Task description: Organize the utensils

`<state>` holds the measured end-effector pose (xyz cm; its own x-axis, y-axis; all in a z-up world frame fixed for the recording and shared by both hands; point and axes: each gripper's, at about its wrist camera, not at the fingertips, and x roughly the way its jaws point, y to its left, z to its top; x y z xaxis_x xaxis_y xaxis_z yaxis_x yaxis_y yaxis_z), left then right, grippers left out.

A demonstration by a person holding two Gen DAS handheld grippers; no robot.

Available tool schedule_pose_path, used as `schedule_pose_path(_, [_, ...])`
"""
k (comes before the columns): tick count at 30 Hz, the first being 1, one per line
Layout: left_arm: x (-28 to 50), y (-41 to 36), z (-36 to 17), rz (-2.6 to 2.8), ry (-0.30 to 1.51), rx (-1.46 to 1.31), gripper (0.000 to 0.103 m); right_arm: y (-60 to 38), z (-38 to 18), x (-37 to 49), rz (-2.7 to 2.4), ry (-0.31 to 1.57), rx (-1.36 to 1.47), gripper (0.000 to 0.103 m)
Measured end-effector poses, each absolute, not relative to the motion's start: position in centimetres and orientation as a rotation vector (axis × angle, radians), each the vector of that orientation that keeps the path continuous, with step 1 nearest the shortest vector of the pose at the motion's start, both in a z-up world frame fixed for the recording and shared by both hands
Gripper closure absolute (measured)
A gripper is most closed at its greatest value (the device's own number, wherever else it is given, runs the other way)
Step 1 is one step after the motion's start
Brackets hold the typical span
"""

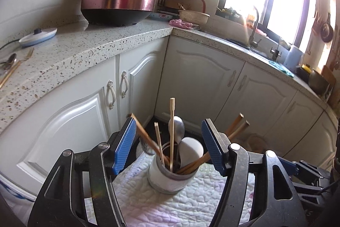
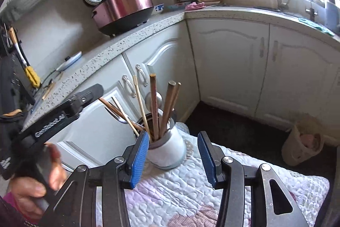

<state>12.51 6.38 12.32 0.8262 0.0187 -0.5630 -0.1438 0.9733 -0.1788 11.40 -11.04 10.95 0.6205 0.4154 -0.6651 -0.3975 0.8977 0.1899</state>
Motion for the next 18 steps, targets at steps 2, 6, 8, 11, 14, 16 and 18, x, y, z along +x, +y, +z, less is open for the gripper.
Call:
schedule_pose_path(2, [12.0,6.1,12.1,0.088,0.61,-0.207,0.039,-10.7,10.6,11.0,0.456,0.767,0.014,0.047])
schedule_pose_path(6, [11.1,5.6,11.1,0.097,0.654,-0.188,0.039,-10.0,9.8,10.3,0.437,0.768,-0.011,0.045])
schedule_pose_path(8, [10.7,5.6,10.6,0.104,0.672,-0.19,0.039,-9.9,9.5,10.0,0.427,0.774,-0.014,0.045])
schedule_pose_path(11, [10.1,5.6,9.8,0.112,0.694,-0.19,0.039,-9.8,9.1,9.8,0.419,0.783,-0.005,0.044])
schedule_pose_path(14, [9.3,5.7,9.3,0.126,0.703,-0.188,0.039,-9.9,8.6,9.7,0.404,0.796,0.005,0.044])
schedule_pose_path(16, [8.9,5.8,9.1,0.131,0.709,-0.194,0.039,-9.9,8.4,9.6,0.398,0.799,0.008,0.044])
schedule_pose_path(18, [8.6,5.9,8.8,0.136,0.715,-0.196,0.039,-9.7,8.3,9.5,0.395,0.799,0.003,0.044])
